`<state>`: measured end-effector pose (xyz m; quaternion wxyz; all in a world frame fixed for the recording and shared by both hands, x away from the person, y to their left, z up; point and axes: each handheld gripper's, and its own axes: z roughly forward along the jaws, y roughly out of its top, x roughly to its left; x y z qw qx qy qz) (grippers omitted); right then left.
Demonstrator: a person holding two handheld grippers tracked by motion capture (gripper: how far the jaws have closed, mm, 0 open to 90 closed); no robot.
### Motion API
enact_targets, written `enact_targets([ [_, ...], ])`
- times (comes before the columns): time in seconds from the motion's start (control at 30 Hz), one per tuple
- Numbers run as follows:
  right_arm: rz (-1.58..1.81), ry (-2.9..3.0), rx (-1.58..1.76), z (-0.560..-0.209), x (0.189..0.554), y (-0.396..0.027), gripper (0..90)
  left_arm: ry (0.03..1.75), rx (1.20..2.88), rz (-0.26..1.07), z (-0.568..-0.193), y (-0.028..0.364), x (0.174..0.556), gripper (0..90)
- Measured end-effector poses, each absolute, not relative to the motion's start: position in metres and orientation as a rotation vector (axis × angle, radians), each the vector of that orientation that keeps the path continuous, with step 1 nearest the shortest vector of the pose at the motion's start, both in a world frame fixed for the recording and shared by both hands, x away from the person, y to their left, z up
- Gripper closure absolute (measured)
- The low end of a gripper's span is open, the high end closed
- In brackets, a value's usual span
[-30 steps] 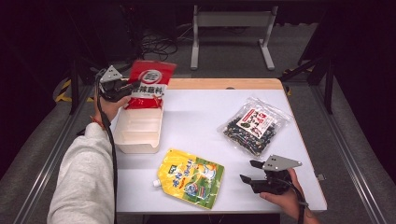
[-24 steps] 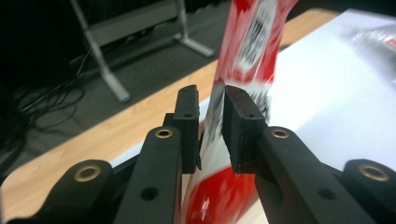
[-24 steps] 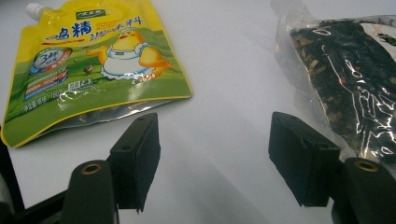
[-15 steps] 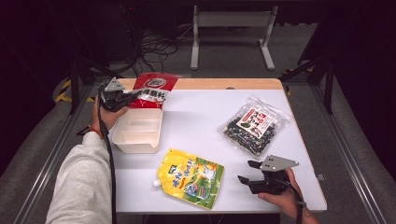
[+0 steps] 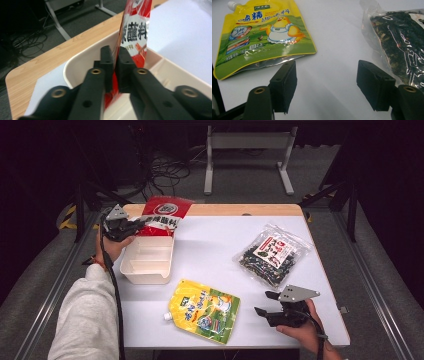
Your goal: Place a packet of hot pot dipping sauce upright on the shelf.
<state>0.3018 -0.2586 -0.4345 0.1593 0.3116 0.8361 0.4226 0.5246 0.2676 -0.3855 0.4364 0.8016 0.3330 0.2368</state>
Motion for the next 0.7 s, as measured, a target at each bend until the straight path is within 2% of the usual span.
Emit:
enact_targets([
  [0.2,1.222,2.399,0.889,-0.433,0.301,-0.257,32.3,0.859,1.963,0.578,-0.386,0.276,0.515,87.4],
  [0.23,1.225,2.398,0.888,-0.432,0.301,-0.257,32.3,0.879,1.937,0.582,-0.386,0.278,0.513,85.6],
  [0.3,1.219,2.396,0.893,-0.433,0.301,-0.257,32.3,0.912,1.828,0.586,-0.382,0.284,0.51,75.1],
  [0.33,1.219,2.396,0.895,-0.433,0.301,-0.257,32.3,0.886,1.822,0.57,-0.38,0.286,0.509,77.9],
  [0.5,1.215,2.402,0.882,-0.433,0.301,-0.257,32.3,0.858,1.939,0.642,-0.378,0.279,0.503,79.5],
  [0.6,1.213,2.405,0.881,-0.433,0.302,-0.256,32.3,0.862,1.966,0.669,-0.38,0.278,0.499,85.0],
  [0.7,1.21,2.413,0.882,-0.435,0.302,-0.256,32.3,0.866,1.961,0.637,-0.382,0.285,0.494,90.0],
])
